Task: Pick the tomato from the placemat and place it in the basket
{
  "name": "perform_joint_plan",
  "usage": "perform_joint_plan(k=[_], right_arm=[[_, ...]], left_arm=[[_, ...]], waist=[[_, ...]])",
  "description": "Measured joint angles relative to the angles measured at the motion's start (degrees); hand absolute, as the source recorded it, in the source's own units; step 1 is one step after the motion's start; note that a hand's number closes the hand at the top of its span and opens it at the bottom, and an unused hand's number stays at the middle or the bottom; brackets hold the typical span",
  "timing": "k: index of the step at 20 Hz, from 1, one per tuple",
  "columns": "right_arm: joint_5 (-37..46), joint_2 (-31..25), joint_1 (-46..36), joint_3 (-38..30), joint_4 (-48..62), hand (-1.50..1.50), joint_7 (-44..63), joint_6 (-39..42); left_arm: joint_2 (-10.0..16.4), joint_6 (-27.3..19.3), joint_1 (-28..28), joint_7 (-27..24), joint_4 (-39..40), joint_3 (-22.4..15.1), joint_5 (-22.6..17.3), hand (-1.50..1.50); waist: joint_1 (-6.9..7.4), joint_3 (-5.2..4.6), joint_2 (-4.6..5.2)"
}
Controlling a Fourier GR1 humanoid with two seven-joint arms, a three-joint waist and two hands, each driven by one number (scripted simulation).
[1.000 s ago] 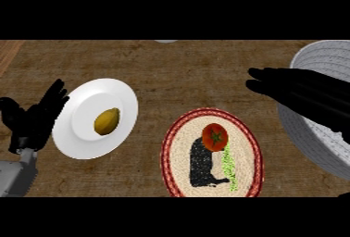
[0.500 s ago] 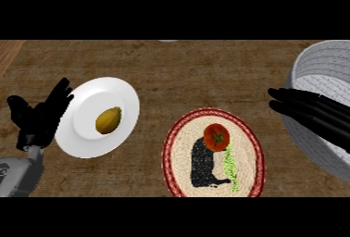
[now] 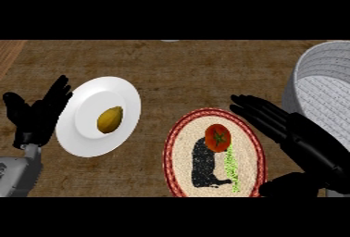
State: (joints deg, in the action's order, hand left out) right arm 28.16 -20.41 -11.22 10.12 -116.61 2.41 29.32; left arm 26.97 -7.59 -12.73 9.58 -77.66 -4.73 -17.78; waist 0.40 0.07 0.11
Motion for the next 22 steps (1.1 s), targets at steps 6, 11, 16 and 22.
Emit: perform_joint_plan(k=[6,11,16,22], right_arm=[[5.8,5.9,-2.7,3.1,12.0,-1.5,-6.3,-6.9],[11.2,7.3,-4.4,4.9,19.5,-1.5,-8.0,-9.0],[15.5,8.7,-5.5,6.0,24.7,-1.5,-9.1,-10.1],[17.7,8.5,-5.4,4.5,27.8,-1.5,-13.0,-10.1]], left_arm=[[-1.5,0.6,0.8,0.6,-1.1,1.0,1.6,0.0],[-2.5,1.5,-0.4,1.1,-0.1,2.2,3.0,0.0],[-3.2,3.4,1.0,0.3,-0.2,4.1,4.1,0.0],[-5.4,4.5,3.1,-0.1,-1.7,5.5,6.6,0.0]], waist=[[0.03,-0.03,-0.02],[-0.16,-0.06,-0.05],[-0.21,-0.06,-0.08],[-0.28,-0.06,-0.11]])
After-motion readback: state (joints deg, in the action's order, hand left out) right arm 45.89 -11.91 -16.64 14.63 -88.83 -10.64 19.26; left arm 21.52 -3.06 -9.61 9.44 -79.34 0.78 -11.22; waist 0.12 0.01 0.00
